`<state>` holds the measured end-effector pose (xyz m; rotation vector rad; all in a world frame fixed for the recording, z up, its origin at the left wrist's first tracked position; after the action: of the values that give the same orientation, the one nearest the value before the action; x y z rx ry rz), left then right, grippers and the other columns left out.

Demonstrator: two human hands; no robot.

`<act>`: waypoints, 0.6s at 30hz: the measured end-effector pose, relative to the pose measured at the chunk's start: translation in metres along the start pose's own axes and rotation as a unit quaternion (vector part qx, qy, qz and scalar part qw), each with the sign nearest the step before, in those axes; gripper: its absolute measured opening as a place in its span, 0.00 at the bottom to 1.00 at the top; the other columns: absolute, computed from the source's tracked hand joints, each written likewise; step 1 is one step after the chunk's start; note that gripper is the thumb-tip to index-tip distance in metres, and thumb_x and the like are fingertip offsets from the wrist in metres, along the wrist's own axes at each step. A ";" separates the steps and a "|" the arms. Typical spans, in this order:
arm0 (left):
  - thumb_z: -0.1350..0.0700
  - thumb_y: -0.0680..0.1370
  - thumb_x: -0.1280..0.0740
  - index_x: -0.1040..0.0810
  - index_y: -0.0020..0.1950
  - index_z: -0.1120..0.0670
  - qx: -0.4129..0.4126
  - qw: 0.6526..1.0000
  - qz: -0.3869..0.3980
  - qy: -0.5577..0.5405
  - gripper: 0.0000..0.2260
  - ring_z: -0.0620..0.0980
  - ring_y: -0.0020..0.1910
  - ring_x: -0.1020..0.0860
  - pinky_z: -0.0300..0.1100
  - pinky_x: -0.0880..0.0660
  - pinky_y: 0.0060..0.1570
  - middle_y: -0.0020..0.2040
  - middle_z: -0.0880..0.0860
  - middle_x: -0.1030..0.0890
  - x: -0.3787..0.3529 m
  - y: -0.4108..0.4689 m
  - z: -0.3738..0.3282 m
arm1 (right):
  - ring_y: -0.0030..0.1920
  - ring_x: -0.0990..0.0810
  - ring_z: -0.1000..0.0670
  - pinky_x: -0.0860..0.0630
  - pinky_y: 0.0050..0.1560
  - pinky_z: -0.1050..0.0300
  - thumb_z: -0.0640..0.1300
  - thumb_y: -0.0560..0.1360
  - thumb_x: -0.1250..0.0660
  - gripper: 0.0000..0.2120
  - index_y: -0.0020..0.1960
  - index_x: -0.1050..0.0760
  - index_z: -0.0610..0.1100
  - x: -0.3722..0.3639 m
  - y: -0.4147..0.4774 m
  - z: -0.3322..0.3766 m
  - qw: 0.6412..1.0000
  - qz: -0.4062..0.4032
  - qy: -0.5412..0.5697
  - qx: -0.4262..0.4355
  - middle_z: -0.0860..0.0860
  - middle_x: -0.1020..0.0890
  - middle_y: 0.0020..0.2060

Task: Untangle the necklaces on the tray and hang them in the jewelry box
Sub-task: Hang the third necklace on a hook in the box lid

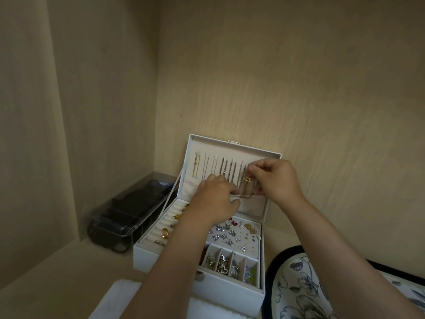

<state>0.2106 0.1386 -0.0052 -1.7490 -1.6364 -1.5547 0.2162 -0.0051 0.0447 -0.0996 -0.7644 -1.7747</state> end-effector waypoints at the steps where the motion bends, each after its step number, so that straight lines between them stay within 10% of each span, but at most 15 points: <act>1: 0.47 0.78 0.35 0.21 0.63 0.47 0.000 1.000 0.002 0.004 0.14 0.50 0.61 0.34 0.46 0.37 0.64 0.57 0.50 0.27 -0.001 -0.001 0.000 | 0.25 0.19 0.52 0.21 0.31 0.56 0.42 0.77 0.28 0.06 0.41 0.16 0.48 0.000 0.002 0.000 1.000 -0.007 -0.013 0.008 0.52 0.15 0.32; 18: 0.47 0.76 0.33 0.20 0.55 0.46 -0.005 1.000 0.000 0.013 0.10 0.49 0.57 0.30 0.47 0.32 0.60 0.53 0.47 0.22 0.007 0.000 -0.003 | 0.50 0.18 0.54 0.21 0.48 0.56 0.43 0.75 0.33 0.13 0.57 0.17 0.53 -0.032 -0.039 0.005 0.907 0.135 -0.365 0.161 0.56 0.15 0.51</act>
<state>0.2080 0.1399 0.0018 -1.7268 -1.6177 -1.5826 0.1915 0.0298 0.0170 -0.6441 -1.4912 -1.3058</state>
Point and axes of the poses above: each hand's wrist, its own y-axis towards the middle knuckle, its own x-axis out of the back of the hand, z = x × y, the point moved 10 cm from there along y, towards the middle knuckle
